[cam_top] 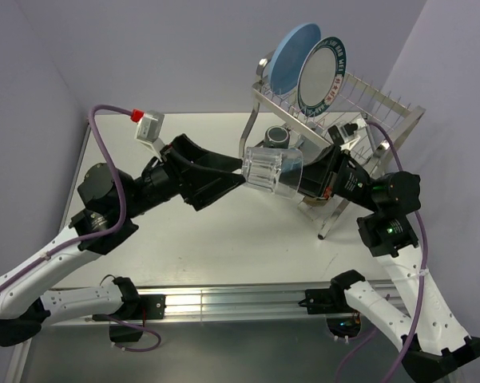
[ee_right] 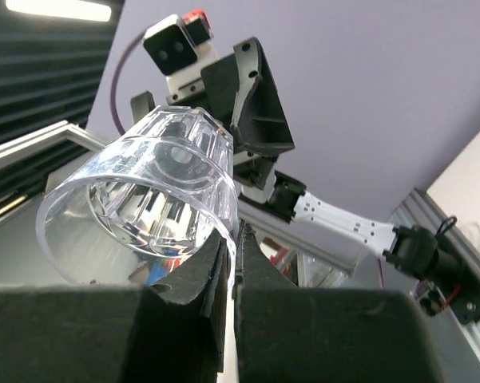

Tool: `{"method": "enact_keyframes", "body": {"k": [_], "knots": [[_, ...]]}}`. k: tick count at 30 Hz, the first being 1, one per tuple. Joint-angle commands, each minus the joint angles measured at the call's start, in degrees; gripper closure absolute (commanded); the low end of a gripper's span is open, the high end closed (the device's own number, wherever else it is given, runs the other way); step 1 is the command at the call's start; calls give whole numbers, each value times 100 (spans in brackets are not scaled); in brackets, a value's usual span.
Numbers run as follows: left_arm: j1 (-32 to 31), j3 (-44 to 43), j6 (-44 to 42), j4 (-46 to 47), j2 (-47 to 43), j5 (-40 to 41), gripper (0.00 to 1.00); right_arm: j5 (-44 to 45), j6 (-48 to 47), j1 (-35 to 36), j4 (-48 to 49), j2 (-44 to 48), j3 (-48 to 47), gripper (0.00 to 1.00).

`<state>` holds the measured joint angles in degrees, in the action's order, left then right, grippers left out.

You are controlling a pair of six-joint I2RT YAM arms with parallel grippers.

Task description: Load the mixed dishes into the dish rack

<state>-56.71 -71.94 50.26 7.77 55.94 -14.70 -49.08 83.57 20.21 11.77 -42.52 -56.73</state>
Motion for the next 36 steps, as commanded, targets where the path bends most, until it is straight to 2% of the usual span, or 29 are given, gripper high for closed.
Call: {"method": "enact_keyframes", "body": {"k": [1, 9, 15, 36], "knots": [[-138, 22, -60, 857, -13, 344, 8, 575, 160, -43, 660, 148, 48, 100], [-385, -127, -438, 1340, 285, 740, 2, 909, 440, -43, 1291, 280, 460, 100], [-499, -355, -587, 1455, 619, 837, 2, 988, 704, -34, 1731, 236, 532, 100], [-622, -663, -825, 1833, 1067, 978, 1, 1076, 749, -8, 2022, 121, 699, 100]]}}
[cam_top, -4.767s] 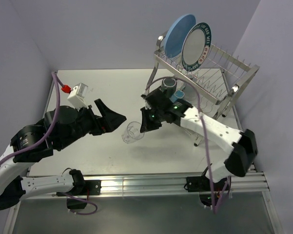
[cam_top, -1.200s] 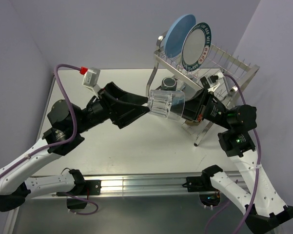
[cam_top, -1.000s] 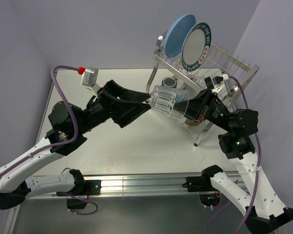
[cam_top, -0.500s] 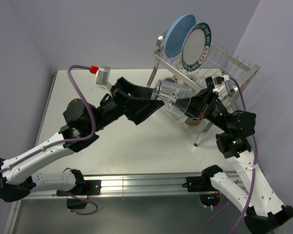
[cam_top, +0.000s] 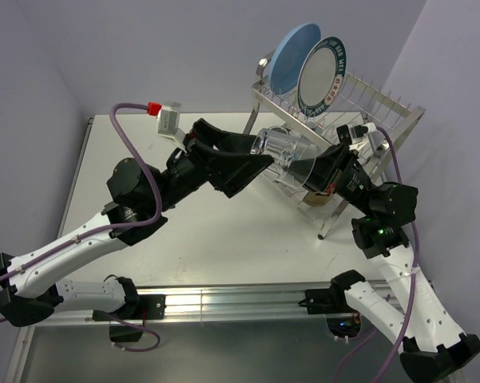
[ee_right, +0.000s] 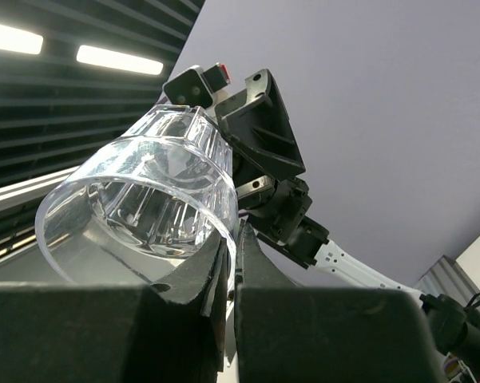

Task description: Load the mixed dishes into the dish rack

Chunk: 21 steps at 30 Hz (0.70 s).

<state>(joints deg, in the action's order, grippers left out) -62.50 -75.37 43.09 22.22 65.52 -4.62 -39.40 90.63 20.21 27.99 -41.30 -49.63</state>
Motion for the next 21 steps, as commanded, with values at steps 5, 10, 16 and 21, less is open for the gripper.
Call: {"method": "enact_keyframes", "body": {"k": [5, 10, 16, 21], "knots": [[-43, -496, -108, 415, 304, -91, 1, 81, -1, 1, 400, -54, -65, 100], [-43, -426, -82, 459, 295, -39, 2, 73, -107, 27, 304, -63, -82, 100], [-43, -355, -73, 459, 225, -21, 9, 108, -116, 27, 348, -63, -38, 100], [-43, -303, -46, 450, 198, -47, 23, 125, -81, 36, 409, -80, -3, 100]]}}
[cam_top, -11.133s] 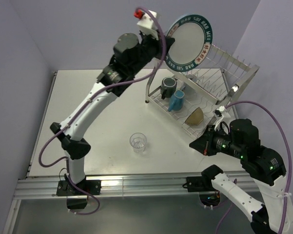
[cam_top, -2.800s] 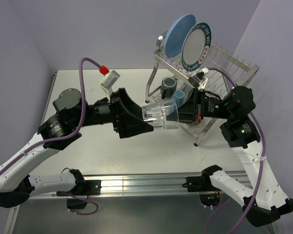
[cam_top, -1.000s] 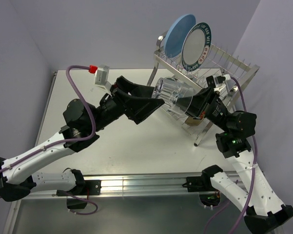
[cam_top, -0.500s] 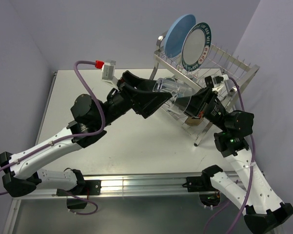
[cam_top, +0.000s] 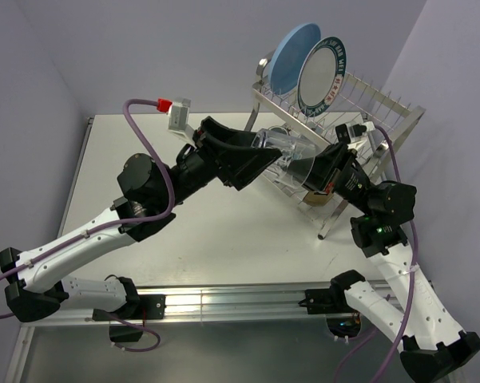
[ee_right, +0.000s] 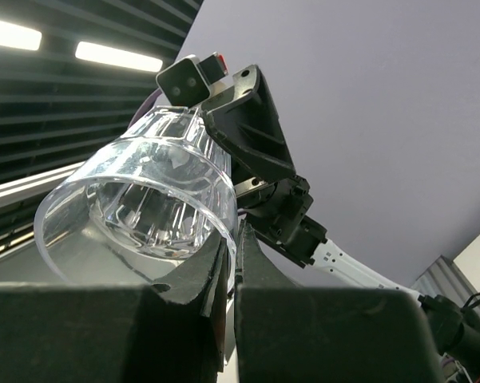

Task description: Load the mixed dishes into the dish rack

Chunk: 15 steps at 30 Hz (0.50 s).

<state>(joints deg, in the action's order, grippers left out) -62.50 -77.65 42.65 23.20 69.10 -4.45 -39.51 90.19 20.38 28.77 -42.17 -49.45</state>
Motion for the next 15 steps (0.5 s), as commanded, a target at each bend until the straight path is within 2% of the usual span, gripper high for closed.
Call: {"method": "enact_keyframes", "body": {"k": [1, 2, 3, 5, 6, 7, 8, 11, 12, 13, 15], "knots": [[-43, -84, -11, 352, -160, -82, 31, 136, -28, 10, 348, -10, -21, 100], [-43, -101, -3, 343, -134, -100, 40, 119, -45, 18, 322, -10, -55, 100], [-43, -119, -3, 343, -125, -144, 61, 127, -72, 10, 261, -10, -73, 100], [-34, -207, 6, 247, -72, -162, 82, 101, -203, 18, 77, -28, -169, 100], [-34, -233, 6, 211, -63, -162, 100, 101, -256, 18, 15, -19, -205, 100], [-34, -277, 15, 176, -37, -162, 100, 92, -335, 18, -29, -10, -231, 97], [-34, -295, 6, 106, -28, -162, 100, 75, -379, 18, -152, -10, -293, 88], [-34, -461, -38, -200, 33, -153, 100, 31, -502, 10, -328, -2, -390, 75], [-34, -514, -55, -272, 51, -162, 100, 31, -537, 10, -390, 16, -407, 68], [-34, -619, -55, -333, 86, -179, 100, 22, -616, 10, -451, 25, -442, 54], [-25, -708, -82, -465, 130, -232, 100, 13, -730, 10, -706, 77, -495, 44]]}}
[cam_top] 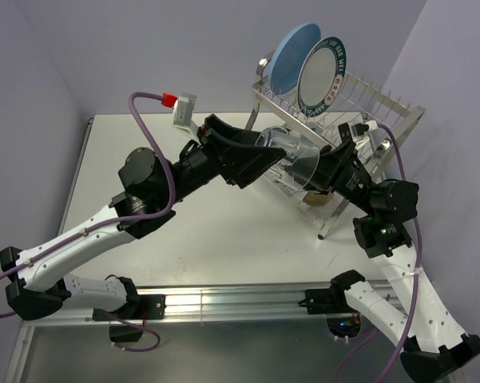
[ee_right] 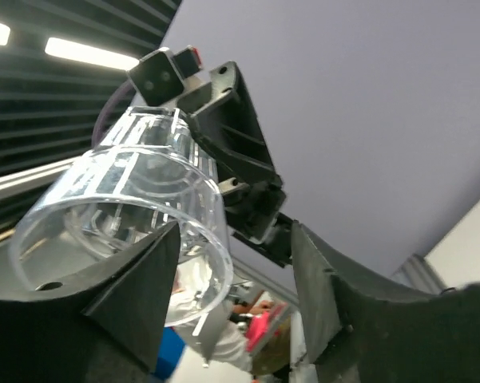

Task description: Load the mixed dishes into the dish rack

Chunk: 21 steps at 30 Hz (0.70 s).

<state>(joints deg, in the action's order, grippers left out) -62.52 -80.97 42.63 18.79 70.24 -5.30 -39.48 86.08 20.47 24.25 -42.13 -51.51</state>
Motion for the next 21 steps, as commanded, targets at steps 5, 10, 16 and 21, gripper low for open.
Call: {"method": "enact_keyframes", "body": {"k": [5, 10, 16, 21], "knots": [[21, -648, -194, -287, 60, -243, 100, 64, -706, 1, -981, 292, -387, 0], [187, -876, -474, -796, -71, -156, 100, 151, -1154, -8, -1817, 732, -404, 0], [521, -1595, -887, -1658, 112, -190, 100, 327, -1751, -201, -3117, 1251, -588, 0], [706, -2492, -1178, -2142, 709, -445, 100, 520, -2900, -236, -4760, 1198, -799, 16]]}}
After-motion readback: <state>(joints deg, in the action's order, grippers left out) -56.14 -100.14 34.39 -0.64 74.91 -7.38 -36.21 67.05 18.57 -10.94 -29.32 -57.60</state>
